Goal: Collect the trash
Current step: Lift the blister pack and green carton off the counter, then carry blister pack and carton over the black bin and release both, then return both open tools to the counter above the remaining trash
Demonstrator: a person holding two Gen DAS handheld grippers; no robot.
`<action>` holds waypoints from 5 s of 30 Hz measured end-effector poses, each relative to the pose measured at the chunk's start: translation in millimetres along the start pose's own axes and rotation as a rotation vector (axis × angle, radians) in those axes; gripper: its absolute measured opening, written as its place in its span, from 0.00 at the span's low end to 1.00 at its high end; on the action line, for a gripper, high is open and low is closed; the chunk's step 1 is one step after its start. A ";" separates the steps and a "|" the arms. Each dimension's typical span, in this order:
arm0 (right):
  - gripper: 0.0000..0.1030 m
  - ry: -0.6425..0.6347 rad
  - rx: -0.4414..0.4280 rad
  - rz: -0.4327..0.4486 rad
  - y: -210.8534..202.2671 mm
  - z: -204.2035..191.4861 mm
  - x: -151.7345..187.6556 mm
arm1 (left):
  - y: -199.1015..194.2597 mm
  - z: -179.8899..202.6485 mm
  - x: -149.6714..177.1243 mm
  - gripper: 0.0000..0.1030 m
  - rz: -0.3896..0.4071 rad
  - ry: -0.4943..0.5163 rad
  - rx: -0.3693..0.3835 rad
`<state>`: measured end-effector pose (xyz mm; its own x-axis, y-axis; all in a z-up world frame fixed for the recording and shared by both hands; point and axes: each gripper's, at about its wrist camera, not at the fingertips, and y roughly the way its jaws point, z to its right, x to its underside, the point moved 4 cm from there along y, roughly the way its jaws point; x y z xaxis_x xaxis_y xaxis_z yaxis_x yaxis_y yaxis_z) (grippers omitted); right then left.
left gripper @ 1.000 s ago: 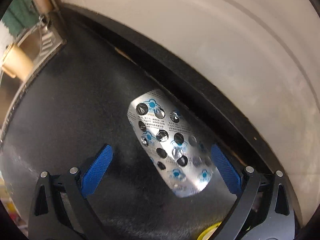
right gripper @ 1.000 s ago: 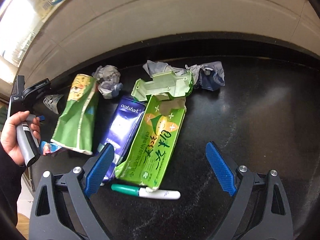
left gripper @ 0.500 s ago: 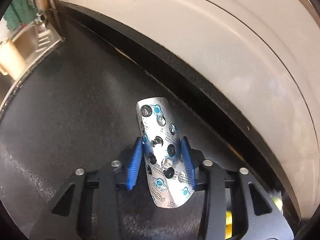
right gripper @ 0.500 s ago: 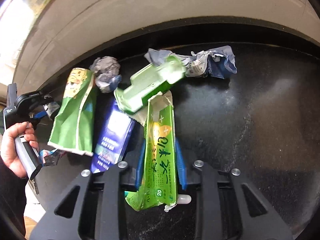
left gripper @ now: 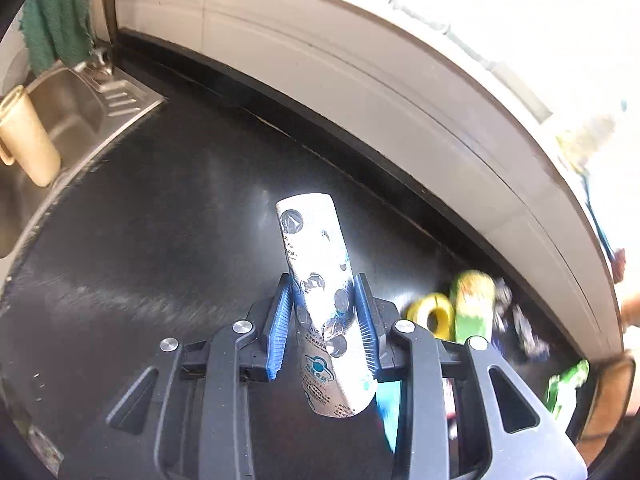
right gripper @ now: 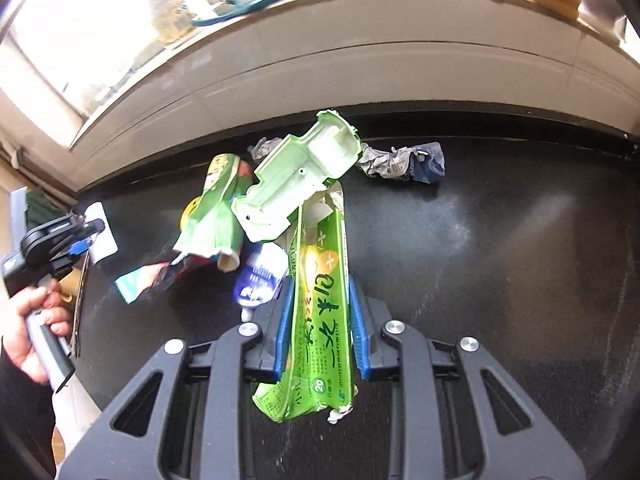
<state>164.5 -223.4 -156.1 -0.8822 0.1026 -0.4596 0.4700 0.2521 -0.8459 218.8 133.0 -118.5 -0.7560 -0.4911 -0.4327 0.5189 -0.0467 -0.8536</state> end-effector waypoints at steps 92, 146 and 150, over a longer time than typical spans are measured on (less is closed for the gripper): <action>0.26 -0.785 -0.456 -0.571 46.7 -447.7 349.6 | -166.4 -368.3 313.2 0.34 -0.015 -0.095 -0.289; 0.80 -0.256 -0.051 0.092 -109.8 -60.7 67.4 | -129.8 12.8 197.9 0.93 0.167 0.691 0.092; 0.80 -0.209 -0.036 0.110 -114.3 -21.7 58.2 | -113.8 53.3 193.8 0.93 0.169 0.779 0.113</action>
<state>58.8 -225.4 -80.3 -0.7989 -0.0687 -0.5975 0.5583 0.2850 -0.7792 34.6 -3.2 -89.7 -0.7030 0.2464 -0.6671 0.6570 -0.1342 -0.7419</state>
